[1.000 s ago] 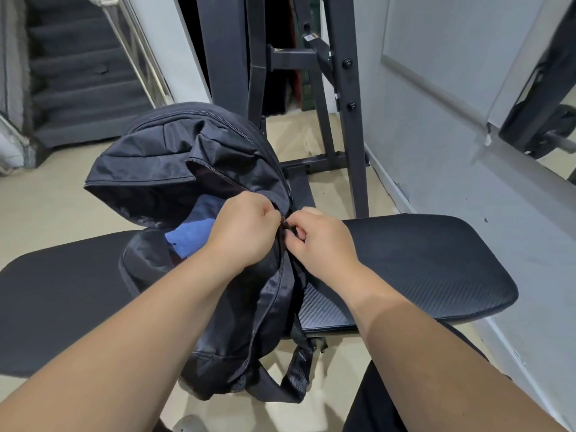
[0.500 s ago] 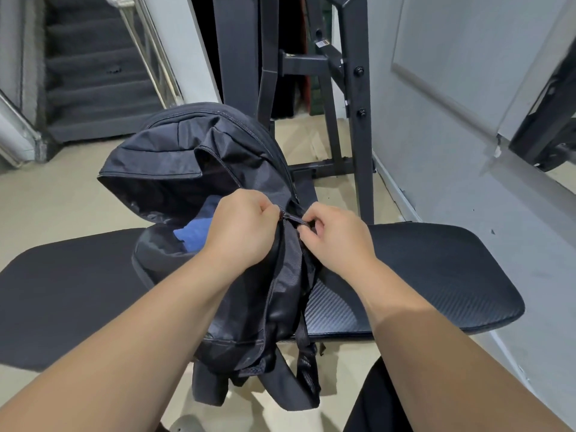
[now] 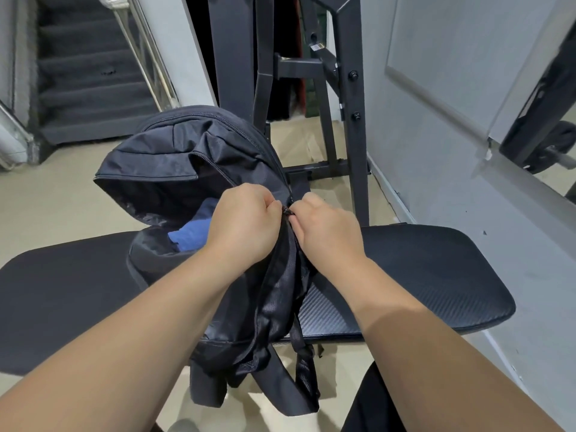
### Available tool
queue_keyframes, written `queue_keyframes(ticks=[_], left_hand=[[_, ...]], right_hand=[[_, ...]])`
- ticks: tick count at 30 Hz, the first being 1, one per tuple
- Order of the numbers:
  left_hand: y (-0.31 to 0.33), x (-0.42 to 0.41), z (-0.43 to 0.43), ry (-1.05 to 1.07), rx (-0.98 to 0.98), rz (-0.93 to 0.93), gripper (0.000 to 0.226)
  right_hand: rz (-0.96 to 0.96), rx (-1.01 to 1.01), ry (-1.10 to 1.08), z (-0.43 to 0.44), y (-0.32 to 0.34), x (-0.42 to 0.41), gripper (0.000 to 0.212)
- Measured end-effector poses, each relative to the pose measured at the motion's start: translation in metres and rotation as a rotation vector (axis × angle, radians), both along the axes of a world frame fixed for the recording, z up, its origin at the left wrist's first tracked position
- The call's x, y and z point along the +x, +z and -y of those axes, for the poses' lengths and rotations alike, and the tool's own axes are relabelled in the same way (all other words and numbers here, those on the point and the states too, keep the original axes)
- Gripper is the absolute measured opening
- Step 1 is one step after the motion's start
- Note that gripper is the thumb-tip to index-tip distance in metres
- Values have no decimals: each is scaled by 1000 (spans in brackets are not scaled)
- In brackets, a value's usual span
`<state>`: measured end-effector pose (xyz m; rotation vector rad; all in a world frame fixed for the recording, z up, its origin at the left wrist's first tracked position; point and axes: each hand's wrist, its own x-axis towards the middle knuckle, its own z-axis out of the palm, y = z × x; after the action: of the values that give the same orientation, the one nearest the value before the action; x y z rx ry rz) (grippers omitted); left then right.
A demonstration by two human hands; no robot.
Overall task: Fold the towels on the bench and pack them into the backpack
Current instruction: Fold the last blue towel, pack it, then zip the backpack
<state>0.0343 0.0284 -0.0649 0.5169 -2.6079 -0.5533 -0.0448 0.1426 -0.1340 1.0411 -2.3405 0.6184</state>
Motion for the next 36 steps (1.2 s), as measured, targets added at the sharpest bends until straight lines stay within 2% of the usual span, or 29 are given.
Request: queue_keyframes(ticks=[5,10,15,18,21,23,27,32,36], left_hand=[[11,-4,-1,63,138,-47,33],[21,-2,-8,51,133,-51,37],[12,1,-6,96,323,-62,30],[8,5,-3,96,404,-112,29],[7,8,-3,85,458,-135,27],[7,7,-5,64,446,-128,29],[14,7,-13,30,294,-93,32],[36,14,-18,4,40,-82,31],[48,19,-1,70,57,-95,33]], right_hand=[[-1,-45,-32,-11,-5,-11,16],[11,-64,-24,-19,0,-19,23],[85,-14,-28,-19,8,-20,20],[242,-24,113,-22,16,-11,20],[278,-72,249,-26,19,-2,34],[328,-73,275,-27,19,-1,33],[391,-102,221,-27,21,3,17],[283,-215,87,-9,33,11,26],[131,-123,41,-2,40,2,26]])
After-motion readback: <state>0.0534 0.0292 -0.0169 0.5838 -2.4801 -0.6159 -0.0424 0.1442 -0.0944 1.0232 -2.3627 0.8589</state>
